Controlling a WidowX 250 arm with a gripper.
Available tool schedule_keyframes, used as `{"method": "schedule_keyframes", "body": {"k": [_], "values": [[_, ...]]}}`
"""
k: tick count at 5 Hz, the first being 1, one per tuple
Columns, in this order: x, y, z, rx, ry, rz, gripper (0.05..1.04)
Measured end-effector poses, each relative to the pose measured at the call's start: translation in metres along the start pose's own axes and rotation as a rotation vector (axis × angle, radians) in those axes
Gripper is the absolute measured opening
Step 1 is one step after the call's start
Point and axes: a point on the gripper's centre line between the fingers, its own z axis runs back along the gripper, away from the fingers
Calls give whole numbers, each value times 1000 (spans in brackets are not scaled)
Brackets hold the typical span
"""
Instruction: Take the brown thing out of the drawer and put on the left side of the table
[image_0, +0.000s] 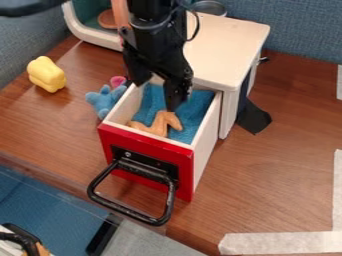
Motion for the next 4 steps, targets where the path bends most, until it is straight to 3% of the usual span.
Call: {"method": "schedule_keyframes", "body": {"k": [4], "values": [[-14, 6, -17, -49, 56, -132, 999]]}}
